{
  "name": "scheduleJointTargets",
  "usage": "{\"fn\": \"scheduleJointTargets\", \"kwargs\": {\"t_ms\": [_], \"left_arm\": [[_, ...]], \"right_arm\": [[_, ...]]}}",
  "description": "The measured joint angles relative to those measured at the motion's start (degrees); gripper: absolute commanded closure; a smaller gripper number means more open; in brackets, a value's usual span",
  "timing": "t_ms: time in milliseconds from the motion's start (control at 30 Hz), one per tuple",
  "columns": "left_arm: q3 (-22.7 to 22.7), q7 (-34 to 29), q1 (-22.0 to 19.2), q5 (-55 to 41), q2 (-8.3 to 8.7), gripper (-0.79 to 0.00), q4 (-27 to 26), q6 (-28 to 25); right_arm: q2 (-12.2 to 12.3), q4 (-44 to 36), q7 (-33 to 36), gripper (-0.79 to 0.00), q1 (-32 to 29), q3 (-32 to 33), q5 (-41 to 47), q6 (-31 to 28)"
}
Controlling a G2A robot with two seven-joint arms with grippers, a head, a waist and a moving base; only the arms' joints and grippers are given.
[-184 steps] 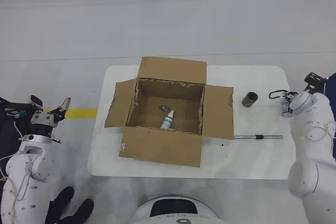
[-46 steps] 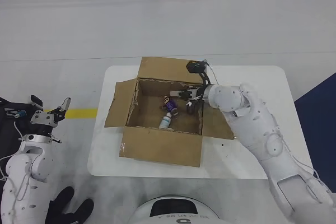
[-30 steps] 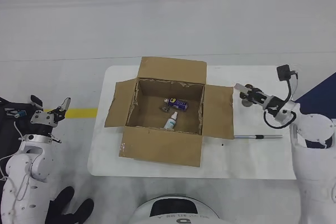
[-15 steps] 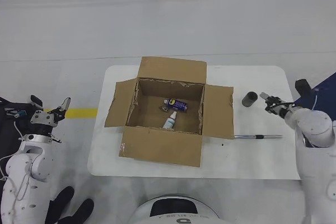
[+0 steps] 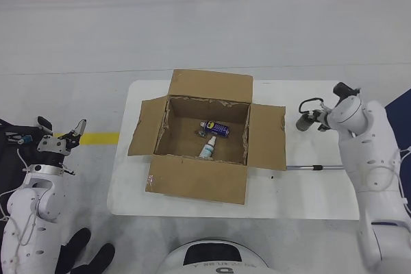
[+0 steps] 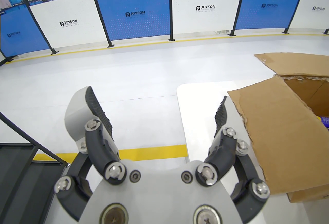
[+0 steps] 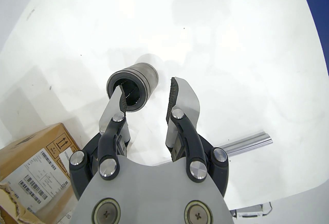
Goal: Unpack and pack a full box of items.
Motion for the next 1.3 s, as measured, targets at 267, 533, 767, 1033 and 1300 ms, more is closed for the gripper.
{"fn": "scheduleJointTargets", "kwargs": {"t_ms": [267, 533, 767, 1033, 1300], "left_arm": [[0.0, 0.0, 0.0, 0.0, 0.00, -0.785, 0.0, 0.0], [0.0, 0.0, 0.0, 0.0, 0.00, -0.785, 0.0, 0.0], [0.0, 0.0, 0.0, 0.0, 0.00, -0.785, 0.0, 0.0], [0.0, 0.0, 0.0, 0.0, 0.00, -0.785, 0.0, 0.0], [0.0, 0.0, 0.0, 0.0, 0.00, -0.785, 0.0, 0.0]], "right_arm": [[-1.3, 7.0, 1.8, -0.292, 5.7, -5.5, -2.6, 1.6], [-3.0, 14.7, 2.6, -0.145, 11.0, -10.7, -4.0, 3.5], [-3.5, 18.7, 1.0, 0.000, 13.6, -10.5, -2.9, 3.8], [-1.7, 11.1, -4.3, 0.000, 8.6, -1.2, 4.7, -0.9], [0.0, -15.3, -11.3, 0.000, -11.0, 16.5, 26.4, -20.1]]}}
